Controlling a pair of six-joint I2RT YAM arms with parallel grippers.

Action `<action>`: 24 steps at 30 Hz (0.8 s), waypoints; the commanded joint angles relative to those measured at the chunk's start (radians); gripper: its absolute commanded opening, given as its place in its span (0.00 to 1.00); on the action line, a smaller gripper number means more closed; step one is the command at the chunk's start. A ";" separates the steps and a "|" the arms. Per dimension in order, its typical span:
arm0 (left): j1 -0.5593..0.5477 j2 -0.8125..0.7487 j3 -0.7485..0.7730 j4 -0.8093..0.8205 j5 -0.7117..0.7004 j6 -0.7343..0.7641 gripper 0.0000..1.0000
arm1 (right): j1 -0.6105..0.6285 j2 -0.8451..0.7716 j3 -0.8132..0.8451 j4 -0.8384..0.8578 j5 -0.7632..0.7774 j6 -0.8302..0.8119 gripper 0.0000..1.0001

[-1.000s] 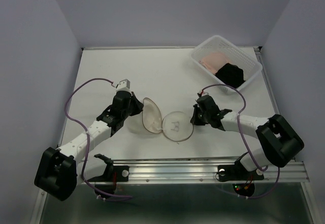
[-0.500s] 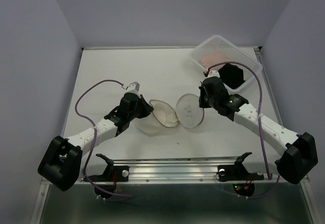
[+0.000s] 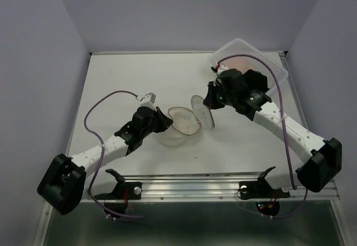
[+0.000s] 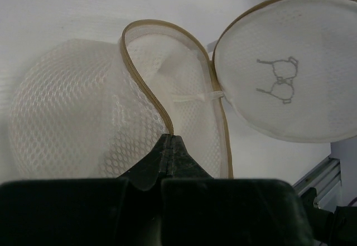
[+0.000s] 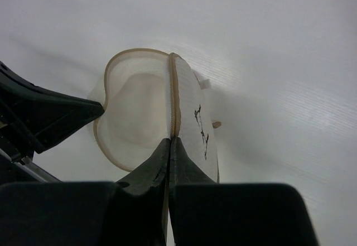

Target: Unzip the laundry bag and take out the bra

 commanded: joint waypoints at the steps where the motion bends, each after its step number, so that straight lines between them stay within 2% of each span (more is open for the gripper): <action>1: -0.020 -0.075 -0.070 0.066 -0.023 -0.027 0.00 | 0.007 0.029 0.035 0.070 -0.141 0.026 0.01; 10: -0.059 -0.055 -0.122 0.127 -0.033 -0.058 0.00 | 0.068 0.128 -0.024 0.268 -0.314 0.154 0.01; 18: -0.065 -0.114 -0.162 0.135 -0.081 -0.081 0.00 | 0.148 0.178 -0.040 0.383 -0.350 0.221 0.04; 24: -0.065 -0.159 -0.183 0.126 -0.104 -0.096 0.00 | 0.181 0.221 -0.139 0.515 -0.368 0.306 0.05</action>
